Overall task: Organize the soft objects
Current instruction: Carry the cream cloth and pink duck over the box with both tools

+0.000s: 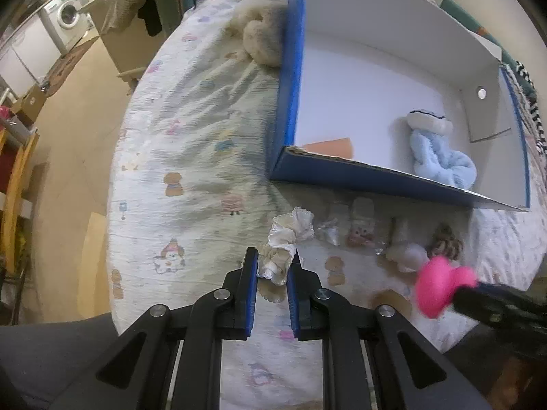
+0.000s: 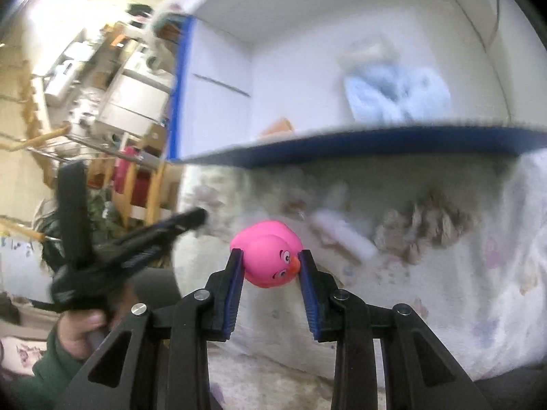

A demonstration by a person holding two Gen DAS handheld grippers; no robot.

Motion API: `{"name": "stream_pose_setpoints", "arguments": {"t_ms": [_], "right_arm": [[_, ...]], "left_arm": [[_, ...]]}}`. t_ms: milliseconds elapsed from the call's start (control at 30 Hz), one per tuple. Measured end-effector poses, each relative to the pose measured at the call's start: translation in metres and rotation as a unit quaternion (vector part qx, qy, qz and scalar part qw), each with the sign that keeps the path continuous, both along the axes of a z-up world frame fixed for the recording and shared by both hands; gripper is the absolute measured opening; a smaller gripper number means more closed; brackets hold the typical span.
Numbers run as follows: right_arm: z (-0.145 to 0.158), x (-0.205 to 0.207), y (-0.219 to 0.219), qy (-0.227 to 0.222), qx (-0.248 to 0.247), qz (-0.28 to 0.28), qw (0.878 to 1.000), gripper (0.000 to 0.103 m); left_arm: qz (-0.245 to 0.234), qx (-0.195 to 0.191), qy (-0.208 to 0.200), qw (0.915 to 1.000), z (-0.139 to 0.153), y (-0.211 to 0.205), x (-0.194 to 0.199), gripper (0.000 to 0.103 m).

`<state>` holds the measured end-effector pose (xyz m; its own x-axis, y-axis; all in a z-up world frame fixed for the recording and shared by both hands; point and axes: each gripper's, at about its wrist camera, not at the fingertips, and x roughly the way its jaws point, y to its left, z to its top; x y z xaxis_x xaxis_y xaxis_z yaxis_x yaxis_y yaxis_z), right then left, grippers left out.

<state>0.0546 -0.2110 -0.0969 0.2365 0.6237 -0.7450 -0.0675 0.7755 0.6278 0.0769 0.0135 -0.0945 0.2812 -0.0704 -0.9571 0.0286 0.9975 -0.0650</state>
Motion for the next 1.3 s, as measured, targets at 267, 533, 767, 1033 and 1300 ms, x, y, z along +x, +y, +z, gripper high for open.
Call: {"name": "stream_pose_setpoints", "arguments": {"t_ms": [267, 533, 767, 1033, 1300], "right_arm": [[0.018, -0.006, -0.021, -0.041, 0.0, -0.03, 0.999, 0.034], [0.054, -0.008, -0.043, -0.095, 0.025, -0.061, 0.993, 0.034], [0.086, 0.001, -0.063, -0.138, 0.028, -0.086, 0.986, 0.034], [0.104, 0.032, -0.077, -0.158, 0.018, -0.088, 0.983, 0.034], [0.077, 0.065, -0.083, -0.139, -0.005, -0.093, 0.986, 0.034]], "left_arm": [[0.015, 0.001, -0.019, 0.9997, 0.016, 0.007, -0.014, 0.014], [0.018, -0.006, -0.074, 0.9971, 0.066, 0.002, -0.025, 0.014], [-0.008, 0.011, -0.122, 0.9924, 0.108, -0.011, -0.006, 0.014], [-0.019, 0.005, -0.133, 0.9909, 0.124, -0.025, 0.031, 0.014], [-0.053, -0.003, -0.124, 0.9909, 0.107, -0.051, 0.076, 0.014]]}}
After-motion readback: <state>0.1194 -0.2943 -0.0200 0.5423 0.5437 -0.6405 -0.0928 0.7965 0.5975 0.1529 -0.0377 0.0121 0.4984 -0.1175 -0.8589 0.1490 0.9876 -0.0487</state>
